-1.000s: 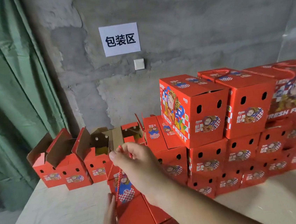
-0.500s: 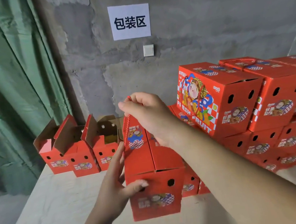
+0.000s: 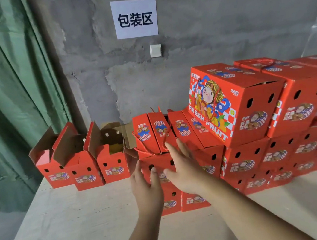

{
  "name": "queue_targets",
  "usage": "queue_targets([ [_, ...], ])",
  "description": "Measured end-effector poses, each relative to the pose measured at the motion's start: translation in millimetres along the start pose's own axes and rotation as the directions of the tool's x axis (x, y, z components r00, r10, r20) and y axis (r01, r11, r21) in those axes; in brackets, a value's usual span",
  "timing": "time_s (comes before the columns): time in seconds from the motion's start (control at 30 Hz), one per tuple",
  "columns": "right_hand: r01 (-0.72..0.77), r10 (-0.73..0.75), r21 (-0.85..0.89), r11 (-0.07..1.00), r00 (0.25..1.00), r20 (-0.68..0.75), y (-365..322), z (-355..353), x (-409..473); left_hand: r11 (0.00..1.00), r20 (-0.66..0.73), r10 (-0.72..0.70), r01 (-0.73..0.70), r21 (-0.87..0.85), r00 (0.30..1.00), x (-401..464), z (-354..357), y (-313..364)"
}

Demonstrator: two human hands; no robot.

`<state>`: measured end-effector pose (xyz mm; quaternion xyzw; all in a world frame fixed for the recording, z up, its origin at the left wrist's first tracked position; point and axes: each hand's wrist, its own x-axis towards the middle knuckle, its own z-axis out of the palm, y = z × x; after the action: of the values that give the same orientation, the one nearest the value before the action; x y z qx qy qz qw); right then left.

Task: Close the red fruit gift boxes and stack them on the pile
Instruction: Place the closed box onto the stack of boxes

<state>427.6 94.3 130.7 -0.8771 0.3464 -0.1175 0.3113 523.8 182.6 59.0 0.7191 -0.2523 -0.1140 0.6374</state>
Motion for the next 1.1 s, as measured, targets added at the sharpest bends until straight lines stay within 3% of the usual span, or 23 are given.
queue_targets([
  [0.07, 0.059, -0.028, 0.249, 0.967, 0.991, -0.128, 12.5, 1.6, -21.8, 0.997, 0.0, 0.021, -0.021, -0.075, 1.0, -24.2, 17.6, 16.6],
  [0.13, 0.086, 0.043, 0.47, 0.878, 0.965, -0.258, 21.2, -2.2, -47.5, 0.972, 0.161, -0.022, 0.059, -0.229, 0.987, -46.1, 38.1, 39.2],
  [0.2, 0.149, 0.088, 0.552, 0.821, 0.921, -0.379, 33.6, -16.2, -73.7, 0.919, 0.333, -0.053, 0.177, -0.353, 0.941, -66.6, 58.8, 65.3],
  [0.27, 0.216, 0.096, 0.581, 0.784, 0.884, -0.458, 52.1, -41.1, -98.8, 0.897, 0.428, -0.017, 0.202, -0.393, 0.904, -88.0, 80.6, 91.4],
  [0.5, 0.31, 0.173, 0.619, 0.722, 0.784, -0.596, 174.1, -160.7, -188.8, 0.866, 0.565, 0.118, 0.194, -0.462, 0.817, -195.5, 205.5, 166.6],
  [0.8, 0.295, 0.242, 0.636, 0.713, 0.748, -0.618, 351.8, -305.1, -294.7, 0.859, 0.613, 0.105, 0.24, -0.453, 0.783, -344.0, 417.7, 238.1],
  [1.1, 0.314, 0.277, 0.62, 0.72, 0.688, -0.67, 477.2, -408.1, -295.5, 0.853, 0.601, 0.101, 0.241, -0.462, 0.793, -378.0, 590.2, 267.0],
])
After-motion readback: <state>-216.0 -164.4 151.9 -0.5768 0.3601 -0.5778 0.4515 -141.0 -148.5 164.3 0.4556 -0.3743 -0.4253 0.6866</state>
